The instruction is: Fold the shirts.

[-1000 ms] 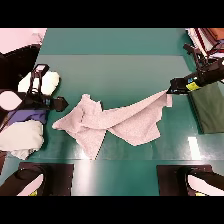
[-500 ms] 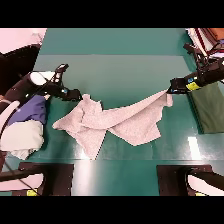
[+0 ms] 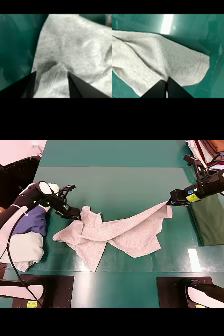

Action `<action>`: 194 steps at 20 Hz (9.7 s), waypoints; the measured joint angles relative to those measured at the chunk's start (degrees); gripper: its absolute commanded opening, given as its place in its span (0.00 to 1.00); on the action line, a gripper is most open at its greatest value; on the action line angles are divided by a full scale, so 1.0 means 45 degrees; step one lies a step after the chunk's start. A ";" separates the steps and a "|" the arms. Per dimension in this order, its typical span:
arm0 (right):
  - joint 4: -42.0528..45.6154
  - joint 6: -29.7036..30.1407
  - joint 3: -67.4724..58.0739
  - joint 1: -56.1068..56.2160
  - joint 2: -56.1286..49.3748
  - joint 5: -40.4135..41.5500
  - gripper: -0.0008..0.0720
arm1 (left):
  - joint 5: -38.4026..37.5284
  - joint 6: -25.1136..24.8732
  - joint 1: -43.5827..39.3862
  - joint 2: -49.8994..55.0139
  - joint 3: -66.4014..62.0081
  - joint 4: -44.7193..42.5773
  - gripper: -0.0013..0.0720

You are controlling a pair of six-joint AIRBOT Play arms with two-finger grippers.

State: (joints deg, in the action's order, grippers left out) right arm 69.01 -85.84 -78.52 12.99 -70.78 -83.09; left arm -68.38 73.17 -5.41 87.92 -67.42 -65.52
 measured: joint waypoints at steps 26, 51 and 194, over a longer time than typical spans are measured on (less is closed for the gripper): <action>0.0005 0.0505 -0.7800 -0.3585 0.4585 0.0097 0.02 | 0.1093 0.1613 0.1972 -1.0501 -0.8592 -0.0345 0.04; -0.0214 0.0767 -0.5741 -0.1841 -0.5513 0.0607 0.50 | 0.3458 0.1287 0.2040 -0.2924 -0.0219 -0.0058 0.66; -0.0685 0.0860 0.6936 -0.6028 0.1307 0.0083 0.54 | 0.1263 0.2006 0.1909 -0.8276 0.9282 0.3191 0.04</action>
State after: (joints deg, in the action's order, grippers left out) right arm 65.93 -81.97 -47.31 -14.13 -64.90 -82.72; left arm -62.70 82.19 3.18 50.68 -25.65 -51.16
